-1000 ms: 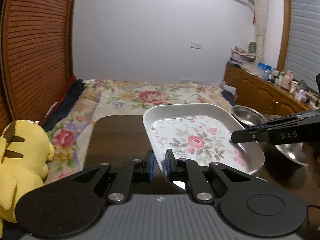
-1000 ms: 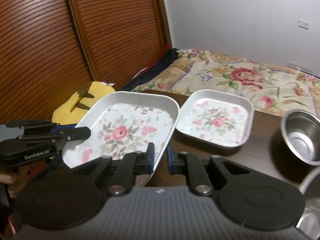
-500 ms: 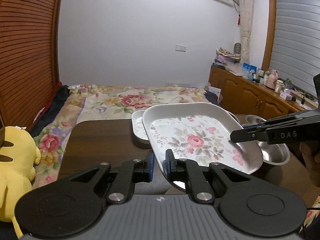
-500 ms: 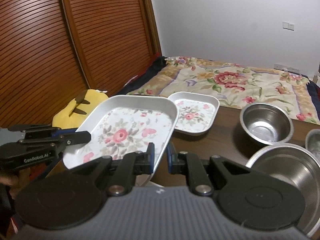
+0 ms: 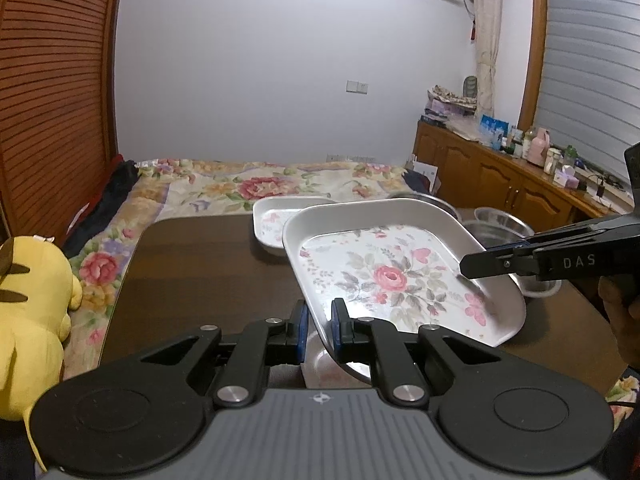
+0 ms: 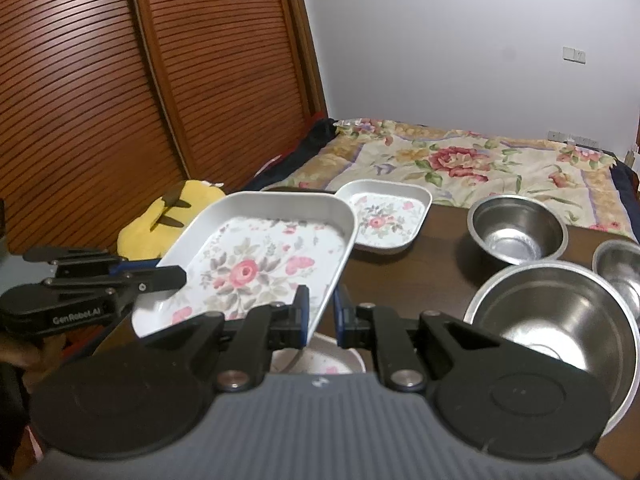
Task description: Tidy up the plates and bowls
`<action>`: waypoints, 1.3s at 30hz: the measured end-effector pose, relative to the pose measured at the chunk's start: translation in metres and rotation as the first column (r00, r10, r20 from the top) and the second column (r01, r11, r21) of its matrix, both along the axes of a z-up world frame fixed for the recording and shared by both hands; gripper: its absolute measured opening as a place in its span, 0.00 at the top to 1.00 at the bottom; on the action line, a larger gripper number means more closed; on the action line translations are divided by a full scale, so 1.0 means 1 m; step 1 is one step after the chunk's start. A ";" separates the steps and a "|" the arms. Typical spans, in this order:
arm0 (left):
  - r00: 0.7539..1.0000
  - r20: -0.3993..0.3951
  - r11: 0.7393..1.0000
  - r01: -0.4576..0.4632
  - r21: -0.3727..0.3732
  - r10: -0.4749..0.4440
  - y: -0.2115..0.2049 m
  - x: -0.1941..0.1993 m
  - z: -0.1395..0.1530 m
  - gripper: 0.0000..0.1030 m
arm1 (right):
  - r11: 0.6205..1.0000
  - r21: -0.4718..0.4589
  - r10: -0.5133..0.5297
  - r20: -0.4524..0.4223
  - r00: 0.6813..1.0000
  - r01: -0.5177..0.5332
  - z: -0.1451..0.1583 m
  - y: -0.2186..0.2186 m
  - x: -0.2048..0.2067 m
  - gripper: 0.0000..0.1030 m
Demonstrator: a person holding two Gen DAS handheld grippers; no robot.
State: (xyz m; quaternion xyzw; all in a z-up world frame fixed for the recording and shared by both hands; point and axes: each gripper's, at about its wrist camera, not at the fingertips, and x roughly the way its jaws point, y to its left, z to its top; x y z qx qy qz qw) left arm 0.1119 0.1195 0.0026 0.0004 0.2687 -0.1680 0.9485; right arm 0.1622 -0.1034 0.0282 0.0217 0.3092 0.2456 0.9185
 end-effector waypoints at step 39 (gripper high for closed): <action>0.993 -0.116 1.000 0.003 0.022 -0.001 -0.012 -0.012 -0.048 0.87 | 0.998 0.031 -0.055 -0.091 0.994 0.058 -0.066 -0.006 -0.038 0.86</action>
